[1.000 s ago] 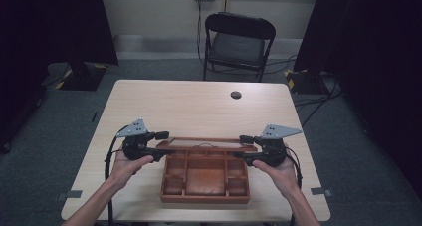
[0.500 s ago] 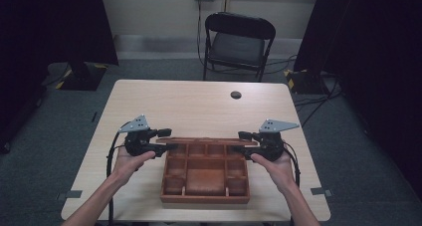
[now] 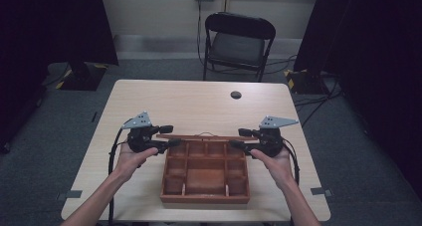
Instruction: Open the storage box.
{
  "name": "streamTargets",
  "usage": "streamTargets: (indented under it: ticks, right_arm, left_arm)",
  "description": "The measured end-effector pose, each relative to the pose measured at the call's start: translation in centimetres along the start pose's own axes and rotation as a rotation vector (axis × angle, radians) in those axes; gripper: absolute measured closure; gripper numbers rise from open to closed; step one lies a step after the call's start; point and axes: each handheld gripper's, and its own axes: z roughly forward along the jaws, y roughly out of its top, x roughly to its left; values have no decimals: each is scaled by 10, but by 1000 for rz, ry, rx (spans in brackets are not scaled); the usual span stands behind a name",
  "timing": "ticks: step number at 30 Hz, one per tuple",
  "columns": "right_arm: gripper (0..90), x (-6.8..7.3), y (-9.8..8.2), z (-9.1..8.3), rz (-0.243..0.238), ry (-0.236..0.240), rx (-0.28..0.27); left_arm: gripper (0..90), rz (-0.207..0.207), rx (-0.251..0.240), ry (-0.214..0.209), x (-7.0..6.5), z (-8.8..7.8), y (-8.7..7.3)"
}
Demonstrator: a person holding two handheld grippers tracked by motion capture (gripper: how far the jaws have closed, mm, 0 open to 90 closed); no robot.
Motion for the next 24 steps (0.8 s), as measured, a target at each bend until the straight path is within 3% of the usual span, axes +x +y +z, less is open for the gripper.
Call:
streamTargets:
  ticks: [10, 24]
  right_arm:
    - [407, -4, 1, 2, -5, -5, -14]
    - [418, -19, 0, 8, 32, -14, -38]
  left_arm:
    - [406, -2, 2, 9, 4, 3, 0]
    - [464, -12, -5, 18, 10, 7, 6]
